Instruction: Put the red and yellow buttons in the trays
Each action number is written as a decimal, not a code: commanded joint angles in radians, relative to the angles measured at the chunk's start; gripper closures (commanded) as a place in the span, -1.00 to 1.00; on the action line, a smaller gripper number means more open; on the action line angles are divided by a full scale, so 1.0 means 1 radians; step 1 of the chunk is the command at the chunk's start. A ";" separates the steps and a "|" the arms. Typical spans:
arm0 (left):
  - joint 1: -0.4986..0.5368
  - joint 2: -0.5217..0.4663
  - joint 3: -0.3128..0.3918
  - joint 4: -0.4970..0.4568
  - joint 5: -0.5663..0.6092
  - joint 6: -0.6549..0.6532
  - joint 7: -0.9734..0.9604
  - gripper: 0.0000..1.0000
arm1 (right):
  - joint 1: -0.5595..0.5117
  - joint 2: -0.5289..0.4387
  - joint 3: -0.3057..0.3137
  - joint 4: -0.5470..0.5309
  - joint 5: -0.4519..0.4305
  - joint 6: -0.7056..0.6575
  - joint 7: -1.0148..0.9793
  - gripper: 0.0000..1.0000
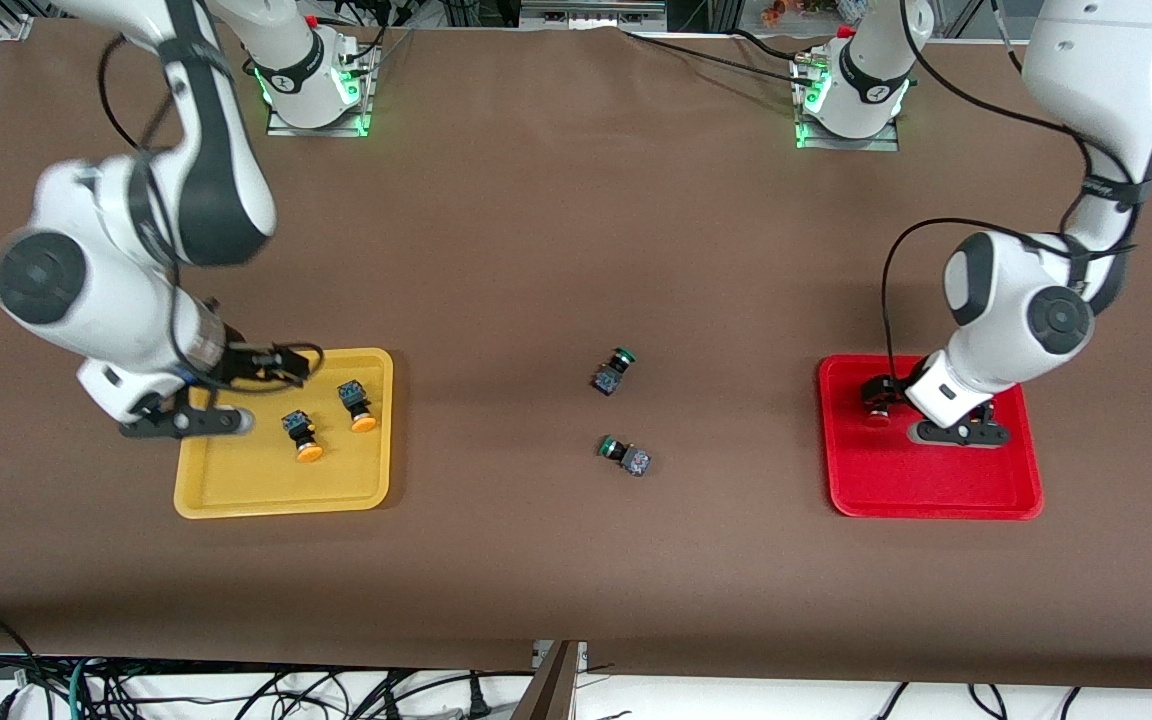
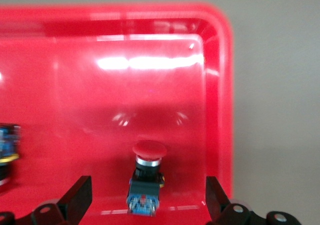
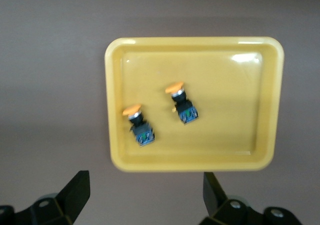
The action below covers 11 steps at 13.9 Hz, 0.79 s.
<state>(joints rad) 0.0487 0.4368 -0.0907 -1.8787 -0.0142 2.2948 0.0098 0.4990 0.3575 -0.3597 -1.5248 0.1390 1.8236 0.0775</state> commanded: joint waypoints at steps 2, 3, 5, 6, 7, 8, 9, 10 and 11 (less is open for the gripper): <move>-0.012 -0.001 -0.003 0.292 0.003 -0.364 -0.001 -1.00 | -0.037 -0.244 0.013 -0.170 -0.025 -0.075 0.022 -1.00; -0.018 -0.001 -0.001 0.347 0.005 -0.439 -0.001 -1.00 | -0.092 -0.279 0.053 -0.182 -0.033 -0.087 0.022 -1.00; -0.013 -0.019 -0.001 0.427 0.013 -0.555 -0.001 -1.00 | -0.242 -0.330 0.195 -0.196 -0.064 -0.101 0.021 -1.00; -0.013 -0.051 0.000 0.461 0.014 -0.608 -0.002 -1.00 | -0.296 -0.344 0.247 -0.199 -0.094 -0.101 0.015 -1.00; -0.013 -0.093 0.002 0.470 0.014 -0.655 -0.001 -1.00 | -0.324 -0.351 0.263 -0.202 -0.104 -0.099 0.010 -1.00; -0.006 -0.148 0.008 0.471 0.002 -0.678 -0.001 -1.00 | -0.324 -0.353 0.262 -0.201 -0.107 -0.099 0.007 -1.00; -0.007 -0.182 0.009 0.467 0.006 -0.693 -0.001 -1.00 | -0.324 -0.353 0.262 -0.196 -0.123 -0.095 -0.005 -1.00; -0.018 -0.219 0.012 0.464 0.013 -0.727 -0.001 -1.00 | -0.324 -0.347 0.263 -0.189 -0.148 -0.096 -0.037 -1.00; -0.029 -0.239 0.016 0.466 0.019 -0.757 -0.002 -1.00 | -0.321 -0.341 0.263 -0.173 -0.166 -0.099 -0.062 -1.00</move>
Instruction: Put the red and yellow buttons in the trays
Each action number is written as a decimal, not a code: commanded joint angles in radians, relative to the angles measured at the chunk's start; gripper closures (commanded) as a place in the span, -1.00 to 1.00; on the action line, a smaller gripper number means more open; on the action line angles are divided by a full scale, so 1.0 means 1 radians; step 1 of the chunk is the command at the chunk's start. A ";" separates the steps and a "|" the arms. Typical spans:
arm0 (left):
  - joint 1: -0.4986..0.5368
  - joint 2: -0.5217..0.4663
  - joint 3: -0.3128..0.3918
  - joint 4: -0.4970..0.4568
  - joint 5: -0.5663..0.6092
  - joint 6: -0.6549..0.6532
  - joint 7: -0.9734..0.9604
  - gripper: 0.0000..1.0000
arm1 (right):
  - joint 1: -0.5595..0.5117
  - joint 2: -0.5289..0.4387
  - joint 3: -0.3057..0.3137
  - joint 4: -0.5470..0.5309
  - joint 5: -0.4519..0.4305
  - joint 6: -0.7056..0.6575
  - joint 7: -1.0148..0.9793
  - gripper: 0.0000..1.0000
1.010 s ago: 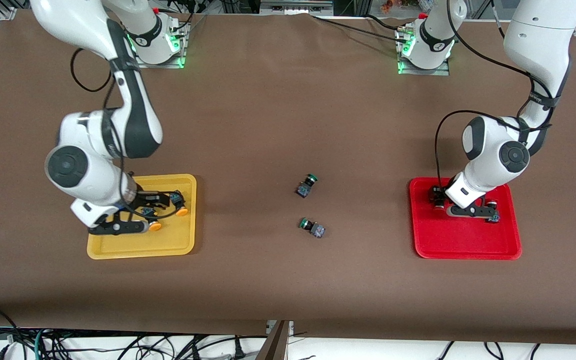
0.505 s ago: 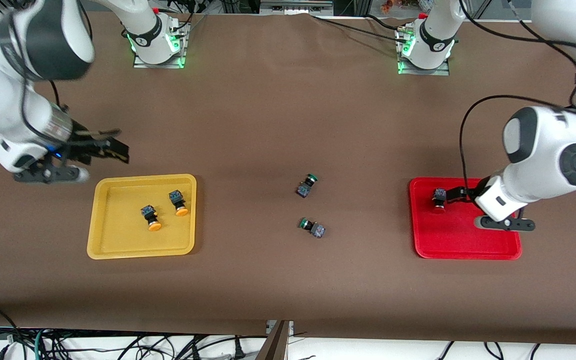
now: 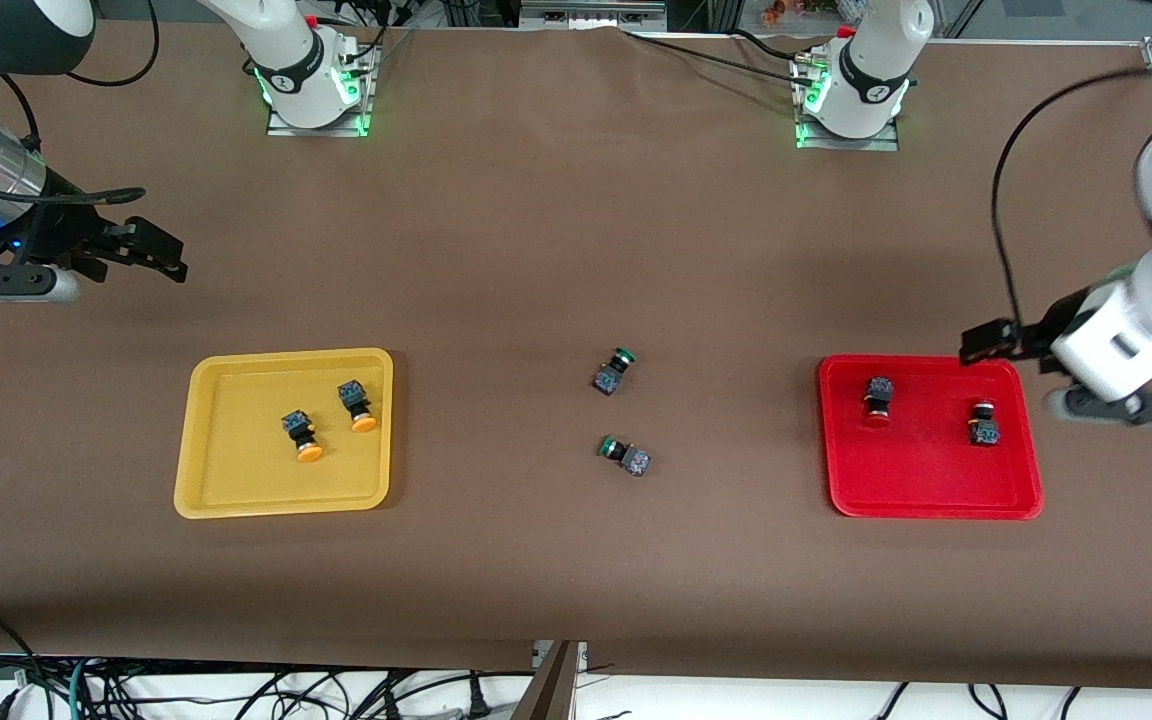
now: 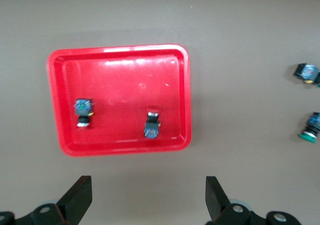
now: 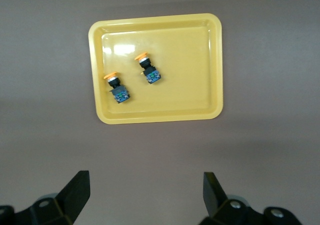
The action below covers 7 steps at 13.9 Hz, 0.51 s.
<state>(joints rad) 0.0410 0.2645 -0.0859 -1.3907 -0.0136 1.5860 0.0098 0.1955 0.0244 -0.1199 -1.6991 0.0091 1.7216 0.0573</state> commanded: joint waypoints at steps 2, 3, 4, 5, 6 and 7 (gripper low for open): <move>-0.027 -0.117 0.043 -0.034 0.015 -0.101 -0.001 -1.00 | -0.018 -0.006 0.023 0.009 -0.038 0.001 -0.042 -1.00; -0.027 -0.129 0.051 -0.036 0.014 -0.138 -0.004 -1.00 | -0.018 -0.006 0.023 0.010 -0.037 0.001 -0.036 -1.00; -0.030 -0.142 0.051 -0.037 0.011 -0.156 -0.016 -1.00 | -0.018 -0.008 0.023 0.010 -0.038 0.001 -0.028 -1.00; -0.032 -0.155 0.051 -0.057 0.010 -0.159 -0.057 -1.00 | -0.018 -0.006 0.025 0.018 -0.038 0.004 -0.028 -1.00; -0.033 -0.166 0.051 -0.079 -0.003 -0.158 -0.089 -1.00 | -0.016 -0.001 0.025 0.044 -0.038 0.000 -0.033 -1.00; -0.038 -0.171 0.051 -0.085 -0.014 -0.158 -0.099 -1.00 | -0.013 0.002 0.026 0.055 -0.040 -0.013 -0.034 -1.00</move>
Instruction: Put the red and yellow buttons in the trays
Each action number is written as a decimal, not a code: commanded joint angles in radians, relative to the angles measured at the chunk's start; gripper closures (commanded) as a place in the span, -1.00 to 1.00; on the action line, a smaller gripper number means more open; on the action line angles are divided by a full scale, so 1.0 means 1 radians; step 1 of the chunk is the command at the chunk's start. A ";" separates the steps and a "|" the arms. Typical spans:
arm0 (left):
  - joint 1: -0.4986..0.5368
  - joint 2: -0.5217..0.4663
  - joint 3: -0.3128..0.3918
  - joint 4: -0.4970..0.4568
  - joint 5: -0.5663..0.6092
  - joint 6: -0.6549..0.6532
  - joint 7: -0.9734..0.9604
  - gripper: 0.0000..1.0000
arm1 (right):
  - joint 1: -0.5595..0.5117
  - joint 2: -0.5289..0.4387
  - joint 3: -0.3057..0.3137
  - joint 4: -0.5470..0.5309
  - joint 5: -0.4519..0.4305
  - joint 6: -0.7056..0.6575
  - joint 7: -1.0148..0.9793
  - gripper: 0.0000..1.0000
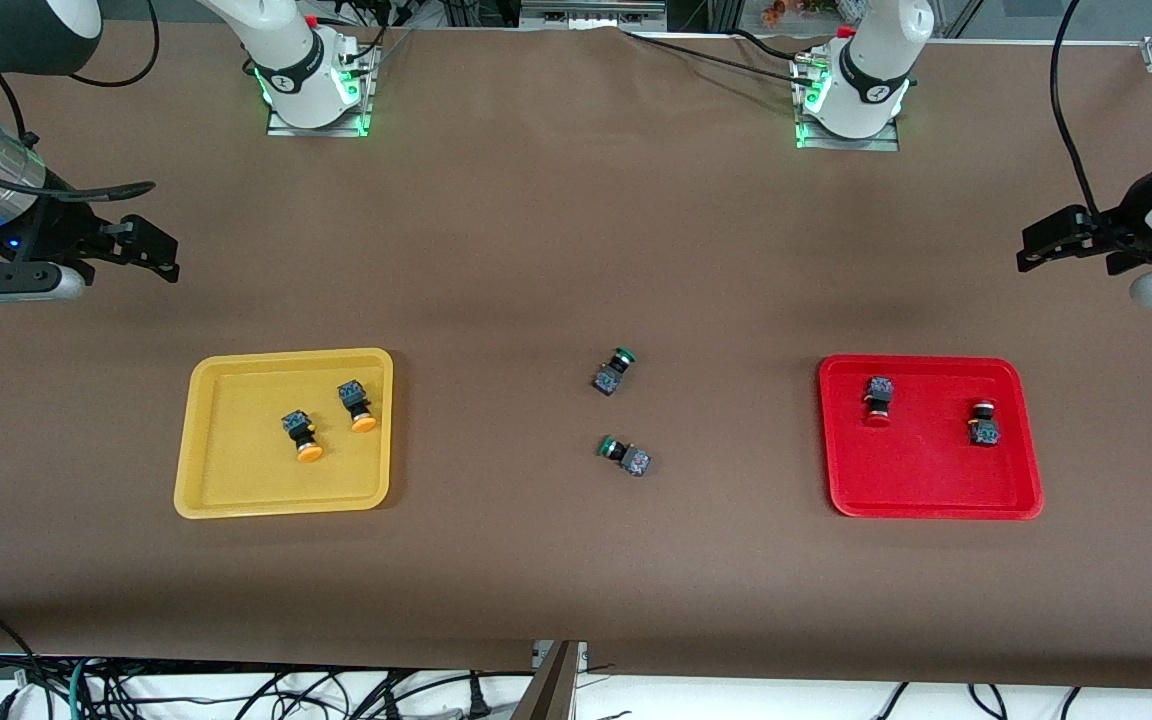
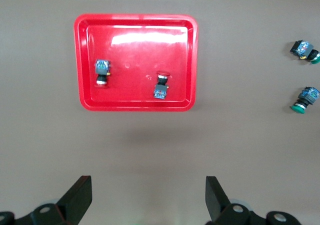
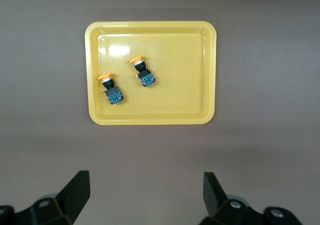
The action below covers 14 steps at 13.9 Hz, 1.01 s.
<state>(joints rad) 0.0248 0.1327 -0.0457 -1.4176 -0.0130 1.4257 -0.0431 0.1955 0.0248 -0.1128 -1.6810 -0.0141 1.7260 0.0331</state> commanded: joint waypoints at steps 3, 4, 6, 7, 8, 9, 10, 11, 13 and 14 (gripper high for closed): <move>-0.011 -0.015 0.010 -0.046 -0.016 0.004 -0.035 -1.00 | -0.014 0.015 0.016 0.055 -0.017 -0.019 -0.019 -1.00; -0.008 0.001 0.007 -0.040 -0.016 0.005 -0.034 -1.00 | -0.013 0.017 0.016 0.055 -0.017 -0.019 -0.019 -1.00; -0.011 0.010 0.003 -0.021 -0.016 0.007 -0.034 -1.00 | -0.013 0.017 0.016 0.058 -0.015 -0.022 -0.024 -1.00; -0.013 0.021 0.003 -0.012 -0.015 0.007 -0.034 -1.00 | -0.013 0.018 0.016 0.058 -0.011 -0.032 -0.022 -1.00; -0.013 0.028 0.003 0.002 -0.009 0.007 -0.034 -1.00 | -0.011 0.023 0.016 0.066 0.003 -0.035 -0.012 -1.00; -0.006 0.031 0.006 0.003 -0.016 0.007 -0.032 -1.00 | -0.010 0.024 0.018 0.072 0.005 -0.036 -0.010 -1.00; -0.006 0.036 0.009 0.005 -0.016 0.007 -0.032 -1.00 | -0.008 0.029 0.021 0.076 0.005 -0.036 -0.009 -1.00; -0.006 0.039 0.009 0.005 -0.015 0.007 -0.032 -1.00 | -0.010 0.030 0.021 0.076 0.005 -0.037 -0.012 -1.00; -0.006 0.044 0.009 0.006 -0.015 0.007 -0.035 -1.00 | -0.011 0.030 0.021 0.076 0.005 -0.039 -0.013 -1.00; -0.009 0.047 0.009 0.009 -0.015 0.007 -0.035 -1.00 | -0.010 0.030 0.021 0.076 0.005 -0.039 -0.012 -1.00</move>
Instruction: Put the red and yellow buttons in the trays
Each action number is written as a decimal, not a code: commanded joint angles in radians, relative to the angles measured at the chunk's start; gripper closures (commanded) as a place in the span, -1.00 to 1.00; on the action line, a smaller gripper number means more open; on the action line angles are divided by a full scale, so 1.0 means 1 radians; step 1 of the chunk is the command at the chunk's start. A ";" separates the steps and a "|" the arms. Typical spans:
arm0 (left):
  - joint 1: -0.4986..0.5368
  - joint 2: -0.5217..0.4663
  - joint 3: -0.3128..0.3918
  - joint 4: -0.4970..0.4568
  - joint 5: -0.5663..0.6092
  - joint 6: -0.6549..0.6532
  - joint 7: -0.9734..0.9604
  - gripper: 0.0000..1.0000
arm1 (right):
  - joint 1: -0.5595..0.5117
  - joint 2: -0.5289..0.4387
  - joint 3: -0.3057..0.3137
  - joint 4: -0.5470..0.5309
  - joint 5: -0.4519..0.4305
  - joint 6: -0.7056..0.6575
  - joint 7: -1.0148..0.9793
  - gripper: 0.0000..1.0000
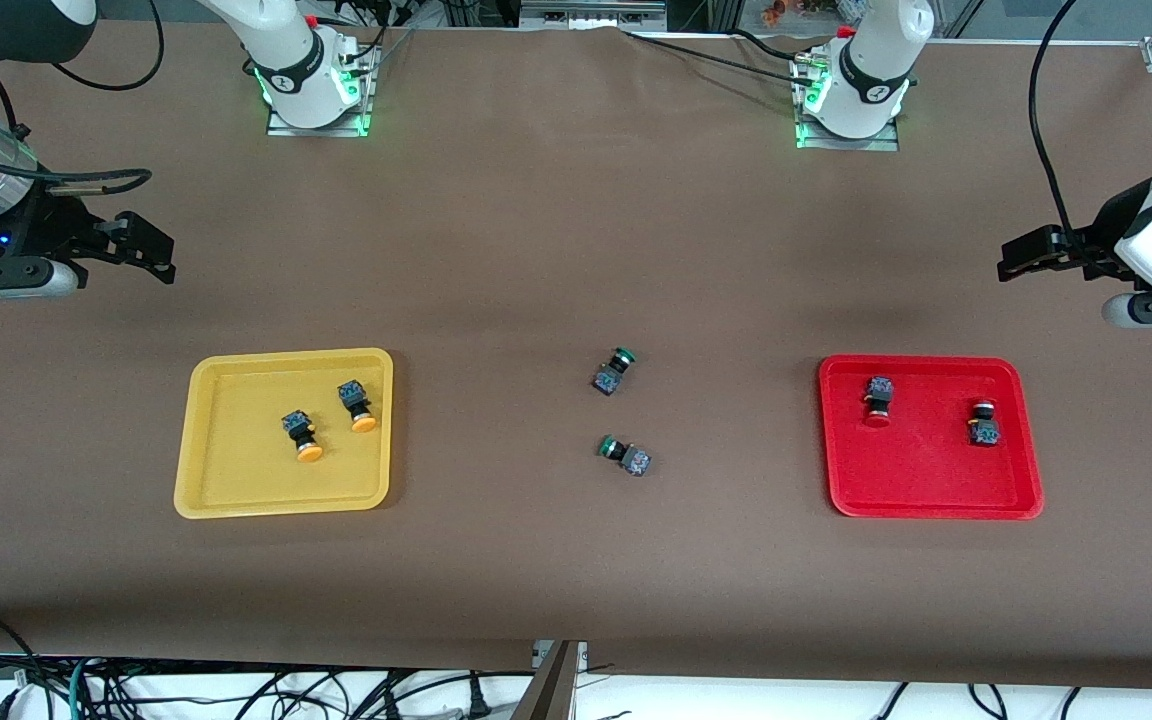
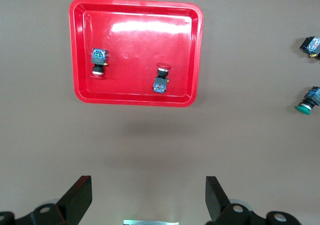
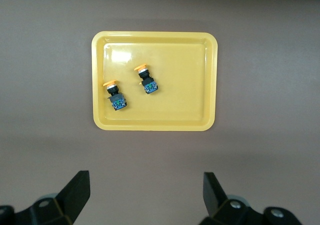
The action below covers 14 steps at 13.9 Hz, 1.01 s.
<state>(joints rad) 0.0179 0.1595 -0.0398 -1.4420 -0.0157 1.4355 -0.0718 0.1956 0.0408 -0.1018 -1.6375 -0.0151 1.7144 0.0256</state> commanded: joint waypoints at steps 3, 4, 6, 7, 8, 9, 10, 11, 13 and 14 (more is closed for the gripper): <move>-0.009 0.040 0.001 0.071 -0.003 -0.007 -0.008 -1.00 | -0.010 0.014 0.010 0.033 0.006 -0.027 -0.004 -1.00; -0.006 0.040 0.001 0.071 -0.003 -0.007 -0.008 -1.00 | -0.010 0.014 0.010 0.033 0.006 -0.027 -0.004 -1.00; -0.010 0.040 0.001 0.071 -0.003 -0.007 -0.008 -1.00 | -0.010 0.014 0.010 0.033 0.006 -0.027 -0.004 -1.00; -0.010 0.040 0.001 0.071 -0.003 -0.007 -0.008 -1.00 | -0.010 0.014 0.010 0.033 0.006 -0.028 -0.004 -1.00; -0.009 0.040 0.000 0.071 -0.003 -0.007 -0.008 -1.00 | -0.010 0.014 0.010 0.033 0.006 -0.029 -0.004 -1.00; -0.007 0.040 0.001 0.071 -0.003 -0.007 -0.008 -1.00 | -0.010 0.014 0.010 0.033 0.006 -0.029 -0.004 -1.00; -0.007 0.041 0.000 0.071 -0.003 -0.007 -0.008 -1.00 | -0.010 0.014 0.010 0.033 0.006 -0.029 -0.004 -1.00; -0.007 0.041 0.001 0.071 -0.003 -0.007 -0.008 -1.00 | -0.009 0.014 0.011 0.033 0.006 -0.029 -0.004 -1.00; -0.007 0.041 0.000 0.071 -0.003 -0.006 -0.008 -1.00 | -0.008 0.014 0.011 0.033 0.006 -0.029 -0.003 -1.00; -0.007 0.041 0.000 0.071 -0.003 -0.007 -0.008 -1.00 | -0.007 0.014 0.011 0.033 0.006 -0.029 -0.003 -1.00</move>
<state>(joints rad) 0.0142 0.1818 -0.0411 -1.4067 -0.0157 1.4382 -0.0718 0.1957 0.0444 -0.1000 -1.6346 -0.0151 1.7115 0.0257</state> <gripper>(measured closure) 0.000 0.000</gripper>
